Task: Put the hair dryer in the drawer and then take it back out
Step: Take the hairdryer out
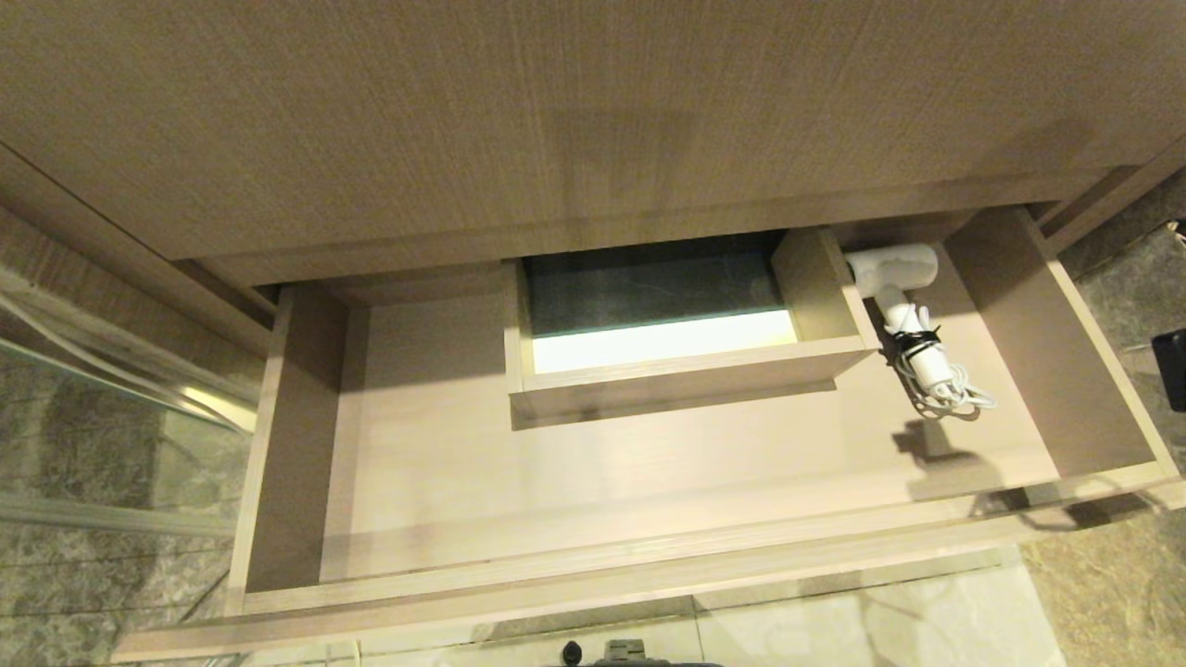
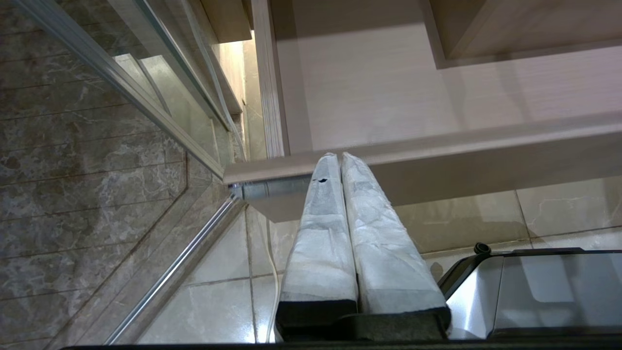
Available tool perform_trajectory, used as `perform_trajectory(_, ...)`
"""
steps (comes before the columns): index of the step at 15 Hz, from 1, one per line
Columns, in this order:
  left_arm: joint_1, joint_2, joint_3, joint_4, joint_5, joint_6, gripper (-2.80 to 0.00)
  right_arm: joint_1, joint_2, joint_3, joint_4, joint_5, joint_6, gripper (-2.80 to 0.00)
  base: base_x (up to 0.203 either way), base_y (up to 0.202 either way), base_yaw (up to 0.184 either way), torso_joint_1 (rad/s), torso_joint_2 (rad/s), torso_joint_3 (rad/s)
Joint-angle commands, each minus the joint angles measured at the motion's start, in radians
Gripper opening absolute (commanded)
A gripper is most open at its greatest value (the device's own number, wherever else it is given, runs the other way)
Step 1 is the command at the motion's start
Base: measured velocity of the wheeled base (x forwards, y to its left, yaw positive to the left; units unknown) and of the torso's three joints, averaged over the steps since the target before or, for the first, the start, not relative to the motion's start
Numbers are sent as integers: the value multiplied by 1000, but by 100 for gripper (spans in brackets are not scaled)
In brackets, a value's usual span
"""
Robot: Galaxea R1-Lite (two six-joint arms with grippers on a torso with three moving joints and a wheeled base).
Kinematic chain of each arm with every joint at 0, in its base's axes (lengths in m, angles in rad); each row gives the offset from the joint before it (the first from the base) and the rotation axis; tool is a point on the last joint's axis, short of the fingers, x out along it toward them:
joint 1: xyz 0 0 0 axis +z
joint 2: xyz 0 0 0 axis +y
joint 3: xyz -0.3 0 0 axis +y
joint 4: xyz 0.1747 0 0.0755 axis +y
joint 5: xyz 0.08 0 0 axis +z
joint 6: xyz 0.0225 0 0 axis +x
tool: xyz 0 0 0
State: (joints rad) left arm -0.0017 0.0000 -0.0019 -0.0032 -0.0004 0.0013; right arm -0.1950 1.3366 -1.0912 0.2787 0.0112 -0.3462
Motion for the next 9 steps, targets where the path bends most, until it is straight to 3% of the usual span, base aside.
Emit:
perform_trajectory(1,0,2,0,0,0,0,-280,0,110,-12,-45,-79,11,-280,0,0,0,0,0,0)
perform_trajectory(7,0,2,0,0,0,0,-280,2,269,-81,-161,-100,75,-280,0,0,0,0,0,0)
perform_trajectory(8,0,2,0,0,0,-1,-280,4,291,-96,-164,-100,84,0,0,0,0,0,0,0)
perform_trajectory(9,0,2,0,0,0,-1,-280,8,311,-116,-165,-100,98,0,0,0,0,0,0,0)
